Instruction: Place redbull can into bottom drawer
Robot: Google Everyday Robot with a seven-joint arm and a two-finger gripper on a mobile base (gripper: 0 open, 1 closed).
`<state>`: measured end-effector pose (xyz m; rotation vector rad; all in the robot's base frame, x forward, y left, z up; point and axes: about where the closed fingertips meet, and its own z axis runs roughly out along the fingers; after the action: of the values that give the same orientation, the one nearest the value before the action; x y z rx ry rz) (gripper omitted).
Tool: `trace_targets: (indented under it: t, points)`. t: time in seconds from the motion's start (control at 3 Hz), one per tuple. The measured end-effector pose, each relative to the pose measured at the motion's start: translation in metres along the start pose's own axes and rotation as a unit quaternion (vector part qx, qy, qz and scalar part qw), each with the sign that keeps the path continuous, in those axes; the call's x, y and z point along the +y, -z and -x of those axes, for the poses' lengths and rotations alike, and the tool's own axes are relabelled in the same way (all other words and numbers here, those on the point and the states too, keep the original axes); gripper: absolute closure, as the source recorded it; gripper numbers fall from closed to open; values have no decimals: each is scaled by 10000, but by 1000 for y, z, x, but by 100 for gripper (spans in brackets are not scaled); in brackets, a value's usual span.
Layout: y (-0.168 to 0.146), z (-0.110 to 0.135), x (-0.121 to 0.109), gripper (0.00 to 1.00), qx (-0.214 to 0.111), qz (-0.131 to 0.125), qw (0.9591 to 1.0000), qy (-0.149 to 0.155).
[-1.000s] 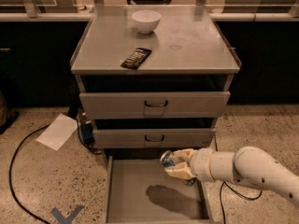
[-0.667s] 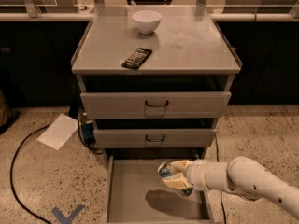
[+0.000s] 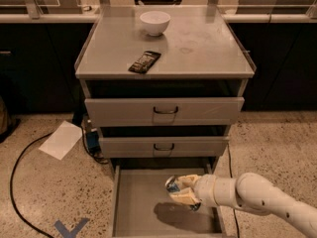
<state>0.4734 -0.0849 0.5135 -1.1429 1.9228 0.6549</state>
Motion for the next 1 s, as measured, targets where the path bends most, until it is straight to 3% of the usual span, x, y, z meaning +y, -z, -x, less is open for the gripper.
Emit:
trace_targets:
  t: [0.33,1.0]
  points:
    - [-41,-48,-12,100,23,-23,10000,16]
    - [-117,-105,-26,100,223,212,9995,105]
